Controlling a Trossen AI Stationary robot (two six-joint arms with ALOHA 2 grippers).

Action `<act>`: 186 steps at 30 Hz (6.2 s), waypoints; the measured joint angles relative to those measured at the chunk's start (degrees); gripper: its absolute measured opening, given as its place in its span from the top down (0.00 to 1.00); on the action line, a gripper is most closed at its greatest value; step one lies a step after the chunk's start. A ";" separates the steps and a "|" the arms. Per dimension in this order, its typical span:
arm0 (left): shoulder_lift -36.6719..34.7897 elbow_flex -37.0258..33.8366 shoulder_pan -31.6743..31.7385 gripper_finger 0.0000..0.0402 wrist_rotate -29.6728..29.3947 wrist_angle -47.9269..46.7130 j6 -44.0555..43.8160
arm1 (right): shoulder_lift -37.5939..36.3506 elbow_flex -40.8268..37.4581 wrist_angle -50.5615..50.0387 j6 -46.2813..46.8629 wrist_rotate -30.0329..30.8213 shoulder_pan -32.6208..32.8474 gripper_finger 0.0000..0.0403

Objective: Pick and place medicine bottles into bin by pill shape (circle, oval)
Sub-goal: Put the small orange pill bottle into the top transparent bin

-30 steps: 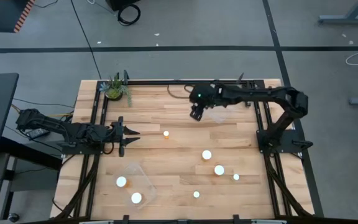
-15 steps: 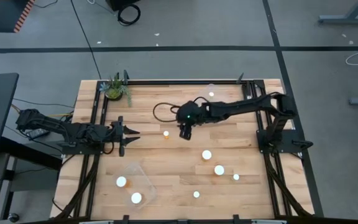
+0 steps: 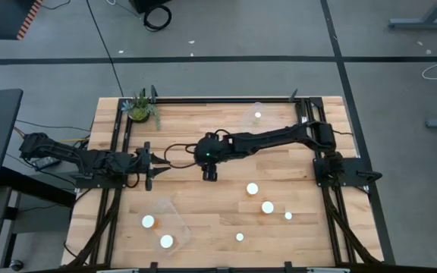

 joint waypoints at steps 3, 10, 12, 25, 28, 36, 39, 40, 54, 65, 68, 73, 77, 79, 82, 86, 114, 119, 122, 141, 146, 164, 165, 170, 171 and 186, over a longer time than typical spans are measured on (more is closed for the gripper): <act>0.00 0.00 0.00 0.74 0.00 -0.57 -0.01 | 1.10 0.34 0.40 -1.14 0.02 -0.65 0.48; -0.01 0.00 -0.02 0.74 0.00 -0.62 -0.02 | 3.94 0.36 1.03 -2.12 -0.27 -1.31 0.48; 0.00 0.00 -0.02 0.74 0.00 -0.64 -0.01 | 4.21 0.39 1.61 -2.10 -0.72 -1.31 0.48; 0.00 0.00 -0.02 0.74 0.00 -0.66 -0.04 | 4.36 0.23 -2.63 -3.88 -0.66 -1.45 0.48; 0.00 0.00 -0.02 0.74 0.00 -0.66 -0.04 | 4.36 0.23 -5.70 -10.56 -0.62 -0.86 0.48; 0.00 0.00 -0.02 0.74 0.00 -0.65 -0.06 | 4.32 0.23 -14.58 -16.02 0.42 -1.29 0.48; 0.00 0.00 -0.02 0.74 0.00 -0.64 -0.06 | 4.30 0.23 -15.12 -19.68 2.37 -1.01 0.48; 0.00 0.00 -0.02 0.74 0.00 -0.64 -0.06 | 4.30 0.23 -14.94 -21.14 2.59 -0.82 0.48; 0.00 0.00 0.00 0.74 0.00 0.71 0.03 | 4.19 3.10 -13.34 -24.13 10.49 3.72 0.48; 0.00 0.00 0.00 0.74 0.00 0.84 -0.10 | 4.19 3.47 -10.73 -25.61 0.75 0.08 0.48; 0.00 0.00 0.00 0.74 0.00 0.68 -0.28 | 4.19 3.49 -9.57 -25.67 -3.08 -0.20 0.48; 0.00 0.00 -0.02 0.74 0.00 0.65 -0.37 | 4.29 1.11 -7.17 -27.62 -7.48 -1.35 0.48; -0.02 0.00 0.00 0.74 0.00 0.61 -0.43 | 4.25 1.13 -6.77 -28.39 -7.95 -2.41 0.48; 0.00 0.00 -0.02 0.74 0.00 0.61 -0.43 | 4.28 1.12 -7.17 -29.05 -8.80 -3.00 0.48; 0.00 0.00 0.00 0.74 0.00 0.59 -0.32 | 4.28 1.11 -6.93 -29.10 -11.31 -4.24 0.48; 0.00 0.00 0.00 0.74 0.00 0.57 -0.30 | 4.25 -0.06 -5.72 -29.07 -14.13 -6.07 0.48; 0.00 0.00 -0.02 0.74 0.00 0.54 -0.04 | 4.25 -6.06 -7.10 -11.03 -8.32 -5.96 0.48; 0.00 0.00 -0.02 0.74 0.00 0.54 -0.04 | 4.25 -6.06 -7.08 -5.23 -5.55 -5.96 0.53; 0.00 0.00 -0.01 0.74 0.00 0.54 -0.04 | 4.25 -6.06 -7.06 -3.14 -4.86 -5.96 0.60; 0.00 -0.02 -0.02 0.74 0.03 1.38 -1.56 | -1.41 -5.76 -6.98 -2.46 -2.69 -4.01 0.68; 0.04 -0.04 -0.02 0.74 0.06 5.86 -1.51 | -7.04 -5.76 -0.29 -2.66 -0.89 -2.28 0.67; 13.84 -0.02 0.47 0.63 0.20 25.57 3.51 | -9.80 -16.47 41.36 -5.96 1.02 1.84 0.67; 15.33 -0.02 0.71 0.62 0.20 27.52 3.57 | -9.80 -16.92 43.25 -6.37 1.03 1.84 0.67; 21.40 -0.02 2.20 0.59 0.20 33.93 4.28 | -9.80 -17.45 48.79 -7.56 -0.01 2.29 0.67; 22.62 -0.02 2.39 0.58 0.21 35.60 4.27 | -9.80 -17.45 50.19 -8.04 -0.97 2.52 0.67; 39.60 8.12 2.69 0.45 2.21 47.82 8.87 | -9.80 -17.45 60.90 -16.86 -5.35 5.36 0.67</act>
